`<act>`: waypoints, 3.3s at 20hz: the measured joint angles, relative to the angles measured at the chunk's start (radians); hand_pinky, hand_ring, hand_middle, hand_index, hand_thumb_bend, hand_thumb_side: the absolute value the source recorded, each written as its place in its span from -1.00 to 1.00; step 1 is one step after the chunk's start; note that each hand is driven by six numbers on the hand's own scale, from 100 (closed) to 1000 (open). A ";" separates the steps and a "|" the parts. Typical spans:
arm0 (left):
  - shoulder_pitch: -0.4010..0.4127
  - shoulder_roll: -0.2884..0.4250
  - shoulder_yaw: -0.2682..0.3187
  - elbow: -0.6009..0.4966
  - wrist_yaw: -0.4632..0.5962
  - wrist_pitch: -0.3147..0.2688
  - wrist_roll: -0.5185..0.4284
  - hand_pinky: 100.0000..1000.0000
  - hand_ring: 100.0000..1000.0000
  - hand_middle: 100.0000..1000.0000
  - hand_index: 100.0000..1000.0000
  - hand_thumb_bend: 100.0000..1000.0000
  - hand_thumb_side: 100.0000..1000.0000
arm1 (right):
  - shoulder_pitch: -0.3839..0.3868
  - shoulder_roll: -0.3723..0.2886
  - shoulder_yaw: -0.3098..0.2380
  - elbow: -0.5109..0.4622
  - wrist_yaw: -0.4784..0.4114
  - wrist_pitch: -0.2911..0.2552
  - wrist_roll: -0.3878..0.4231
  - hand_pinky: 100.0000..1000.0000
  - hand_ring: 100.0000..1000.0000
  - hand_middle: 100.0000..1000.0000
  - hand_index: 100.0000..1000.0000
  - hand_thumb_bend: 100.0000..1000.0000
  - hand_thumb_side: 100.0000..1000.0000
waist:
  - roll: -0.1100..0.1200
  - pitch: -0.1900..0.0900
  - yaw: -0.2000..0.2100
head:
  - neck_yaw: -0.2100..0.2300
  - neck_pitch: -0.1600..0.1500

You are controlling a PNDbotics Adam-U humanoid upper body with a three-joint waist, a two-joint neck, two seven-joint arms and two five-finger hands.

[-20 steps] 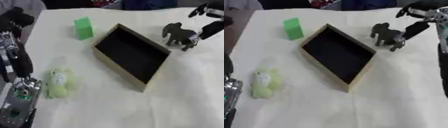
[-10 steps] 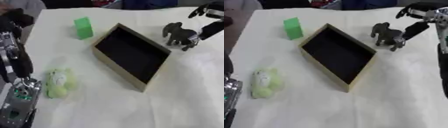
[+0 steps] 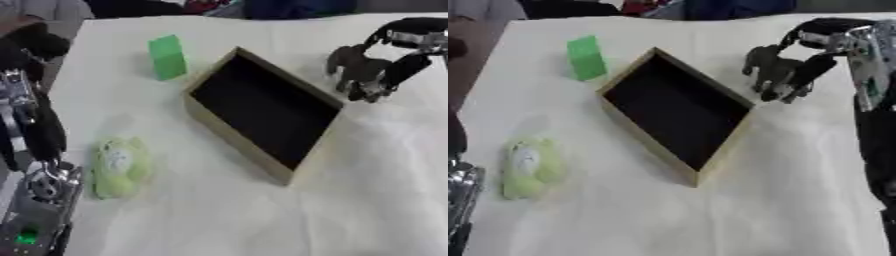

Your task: Pick up objects on the table and place them in the box.

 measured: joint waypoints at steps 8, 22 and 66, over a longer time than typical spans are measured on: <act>0.000 0.000 0.000 0.000 0.000 -0.002 -0.006 0.25 0.14 -0.03 0.31 -0.92 0.82 | -0.007 0.011 -0.013 0.014 0.038 0.017 -0.018 0.71 0.82 0.75 0.76 0.63 0.17 | 0.000 0.004 0.005 | -0.001 -0.001; -0.001 0.000 -0.006 0.000 0.000 -0.002 -0.022 0.26 0.14 -0.02 0.31 -0.94 0.80 | -0.007 0.027 -0.025 0.019 0.050 0.029 -0.029 0.64 0.74 0.51 0.57 -0.16 -0.25 | 0.004 0.006 0.007 | -0.009 -0.010; 0.007 -0.008 -0.006 0.000 -0.004 0.003 -0.052 0.26 0.15 -0.01 0.30 -0.95 0.78 | -0.085 0.032 0.183 -0.210 -0.344 0.011 -0.084 0.45 0.44 -0.17 -0.05 -1.00 -1.00 | -0.013 -0.006 -0.002 | -0.008 -0.003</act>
